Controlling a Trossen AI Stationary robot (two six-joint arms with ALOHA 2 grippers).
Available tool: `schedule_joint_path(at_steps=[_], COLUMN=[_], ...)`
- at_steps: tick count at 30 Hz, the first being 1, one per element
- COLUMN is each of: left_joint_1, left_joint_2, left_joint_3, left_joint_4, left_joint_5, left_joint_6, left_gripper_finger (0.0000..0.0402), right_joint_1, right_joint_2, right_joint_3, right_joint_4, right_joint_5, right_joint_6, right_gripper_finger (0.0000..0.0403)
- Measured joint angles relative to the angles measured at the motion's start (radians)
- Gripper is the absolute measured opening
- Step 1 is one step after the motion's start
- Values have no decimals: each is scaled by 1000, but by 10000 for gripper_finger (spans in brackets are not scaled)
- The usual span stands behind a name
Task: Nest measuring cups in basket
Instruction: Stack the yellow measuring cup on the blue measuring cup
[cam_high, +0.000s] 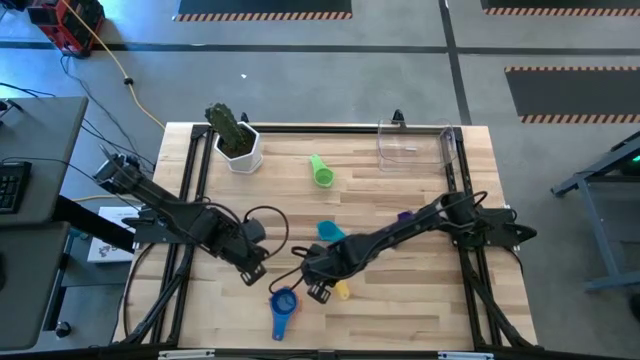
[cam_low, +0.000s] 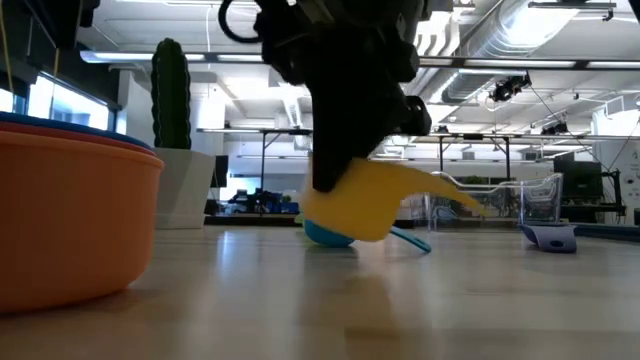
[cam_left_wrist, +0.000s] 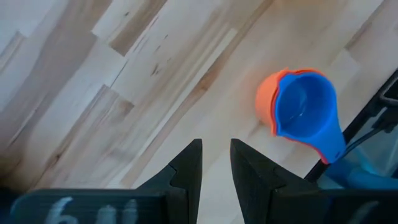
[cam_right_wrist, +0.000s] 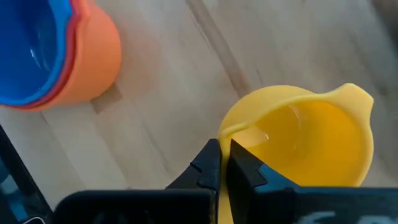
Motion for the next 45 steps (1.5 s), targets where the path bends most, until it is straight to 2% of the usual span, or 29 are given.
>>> schedule_joint_path(at_steps=[14, 29, 37, 45], left_joint_1=[0, 0, 0, 0], left_joint_2=[-32, -32, -32, -31], left_joint_3=[0, 0, 0, 0], left_joint_4=[6, 4, 4, 5], left_joint_5=[-25, -27, -28, -32], left_joint_6=[0, 0, 0, -8], left_gripper_finger=[74, 74, 74, 74], right_joint_1=[-9, -9, -29, -33], right_joint_2=[28, 33, 32, 17], right_joint_3=[0, 3, 3, 4], right_joint_4=[5, 14, 10, 8], right_joint_5=[-89, -93, -244, -210], right_joint_6=[5, 24, 42, 32], right_gripper_finger=[7, 86, 101, 101])
